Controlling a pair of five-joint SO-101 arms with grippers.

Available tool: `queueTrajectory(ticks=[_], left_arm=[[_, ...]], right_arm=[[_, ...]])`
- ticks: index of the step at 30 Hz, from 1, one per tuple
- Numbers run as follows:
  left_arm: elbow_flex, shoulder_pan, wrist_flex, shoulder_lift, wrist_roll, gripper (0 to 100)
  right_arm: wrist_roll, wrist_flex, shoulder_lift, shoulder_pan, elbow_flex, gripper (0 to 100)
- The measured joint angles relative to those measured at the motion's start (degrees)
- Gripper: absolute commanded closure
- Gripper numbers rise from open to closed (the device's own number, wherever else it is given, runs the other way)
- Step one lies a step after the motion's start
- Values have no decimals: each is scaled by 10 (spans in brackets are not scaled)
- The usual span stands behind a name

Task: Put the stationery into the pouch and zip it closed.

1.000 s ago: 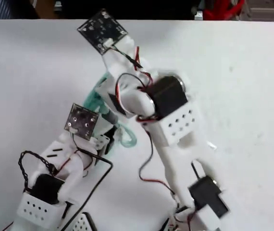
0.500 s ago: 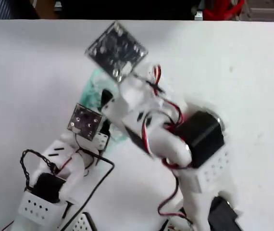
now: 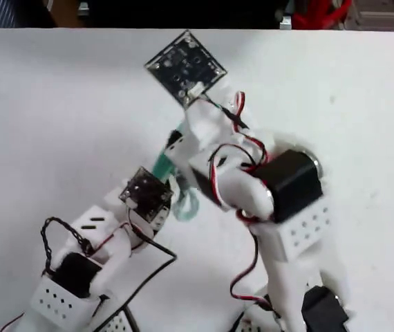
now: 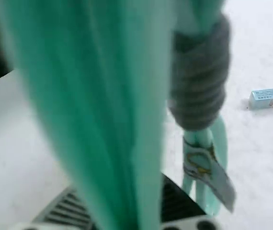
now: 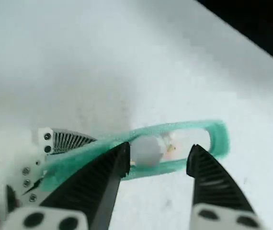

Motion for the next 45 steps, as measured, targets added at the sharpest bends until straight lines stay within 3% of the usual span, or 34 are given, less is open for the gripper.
queueTrajectory(ticks=[7,16,25,37,42,45], left_arm=[[1,1,-1,0,-1,976],[1,-2,-1,0,-1,976],[1,-1,0,0,-1,976],[1,-3,0,0,-1,976],[1,-3,0,0,-1,976],[1,-4,0,0,-1,976]], right_arm=[[-7,-1,-61,69,61,804],[-10,-3,-37,47,92,804],[-64,-1,-40,7,-33,801],[-71,-2,65,29,-41,806],[-71,-2,84,36,-43,947],[-71,-25,94,38,-43,967]])
